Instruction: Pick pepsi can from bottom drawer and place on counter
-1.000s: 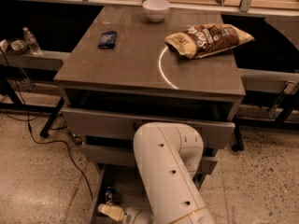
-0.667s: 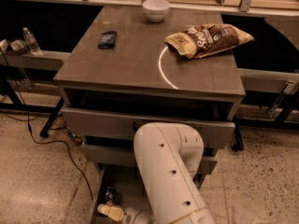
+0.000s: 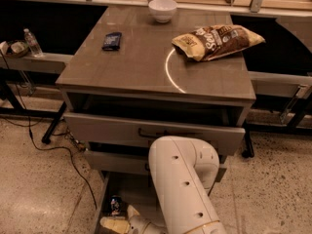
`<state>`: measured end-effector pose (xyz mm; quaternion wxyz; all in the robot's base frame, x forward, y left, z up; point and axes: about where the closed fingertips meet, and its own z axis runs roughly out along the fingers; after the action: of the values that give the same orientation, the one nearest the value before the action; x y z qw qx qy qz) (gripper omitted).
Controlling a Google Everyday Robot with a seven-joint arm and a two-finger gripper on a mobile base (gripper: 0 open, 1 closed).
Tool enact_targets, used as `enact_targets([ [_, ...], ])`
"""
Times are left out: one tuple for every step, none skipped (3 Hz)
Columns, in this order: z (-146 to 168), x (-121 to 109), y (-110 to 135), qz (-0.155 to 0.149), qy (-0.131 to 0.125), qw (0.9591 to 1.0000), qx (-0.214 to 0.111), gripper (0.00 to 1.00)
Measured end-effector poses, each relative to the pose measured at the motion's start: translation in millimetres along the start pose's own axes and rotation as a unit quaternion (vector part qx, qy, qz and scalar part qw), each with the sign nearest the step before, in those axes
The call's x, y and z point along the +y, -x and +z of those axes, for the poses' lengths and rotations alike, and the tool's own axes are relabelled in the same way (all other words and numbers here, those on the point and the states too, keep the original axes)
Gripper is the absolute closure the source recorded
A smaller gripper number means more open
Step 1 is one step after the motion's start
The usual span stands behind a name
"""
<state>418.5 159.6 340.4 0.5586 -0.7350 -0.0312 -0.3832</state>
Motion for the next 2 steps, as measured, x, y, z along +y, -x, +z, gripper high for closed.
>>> enact_targets([
  [-3.0,-15.7,-9.2,-0.041,-0.035,0.9974,0.047,0.0],
  [-19.9,-33.4,-23.2,-0.074,-0.036,0.993,0.085,0.0],
])
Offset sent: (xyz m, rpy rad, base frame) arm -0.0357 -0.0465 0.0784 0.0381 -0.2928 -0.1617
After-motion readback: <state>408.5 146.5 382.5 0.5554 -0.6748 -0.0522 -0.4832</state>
